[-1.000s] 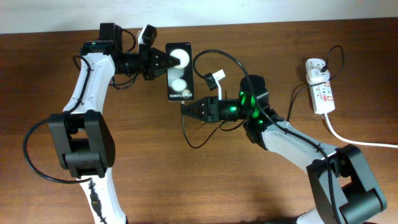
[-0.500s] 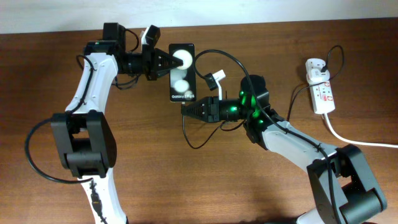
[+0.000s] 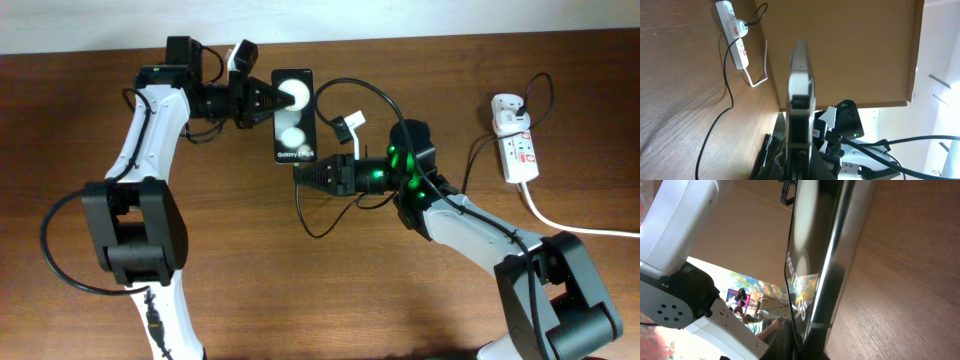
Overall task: Plug charger to phone and switch on socket
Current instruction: 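Push the connector up into the phone's bottom port with the right gripper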
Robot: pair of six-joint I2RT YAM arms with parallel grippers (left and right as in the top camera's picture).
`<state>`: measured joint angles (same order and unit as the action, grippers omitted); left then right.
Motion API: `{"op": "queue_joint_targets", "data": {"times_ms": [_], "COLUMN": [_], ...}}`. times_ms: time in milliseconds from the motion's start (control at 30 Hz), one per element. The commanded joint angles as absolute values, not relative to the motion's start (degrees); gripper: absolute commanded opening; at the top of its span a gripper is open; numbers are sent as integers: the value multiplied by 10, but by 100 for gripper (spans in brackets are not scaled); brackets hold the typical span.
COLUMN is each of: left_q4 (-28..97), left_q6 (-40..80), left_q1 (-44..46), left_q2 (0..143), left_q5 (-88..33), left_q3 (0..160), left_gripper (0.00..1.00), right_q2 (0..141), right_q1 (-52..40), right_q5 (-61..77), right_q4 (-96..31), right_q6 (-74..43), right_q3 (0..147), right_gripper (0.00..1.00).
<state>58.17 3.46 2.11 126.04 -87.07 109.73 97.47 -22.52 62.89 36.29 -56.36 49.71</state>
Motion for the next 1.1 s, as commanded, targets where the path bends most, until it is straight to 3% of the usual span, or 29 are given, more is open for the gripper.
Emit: {"op": "queue_joint_targets", "data": {"times_ms": [0, 900, 1000, 1033, 1067], "left_q4": [588, 587, 587, 587, 587], "left_q6": [38, 37, 37, 35, 31], "left_q1": [31, 37, 33, 32, 29], "left_q2": [1259, 1259, 1259, 1259, 1259], "left_q5": [-902, -902, -901, -900, -893], "left_q3": [1101, 1101, 1101, 1101, 1101], "left_gripper": [0, 0, 0, 0, 0], "right_q2": [979, 979, 979, 979, 979], "right_q1": [-202, -180, -180, -180, -180], "right_q5": [565, 515, 549, 564, 583], "right_q4": [378, 424, 387, 375, 368], "right_q6": [-554, -590, -589, -587, -573], "right_q3": [501, 506, 506, 506, 506], "right_gripper": [4, 4, 17, 25, 47]}}
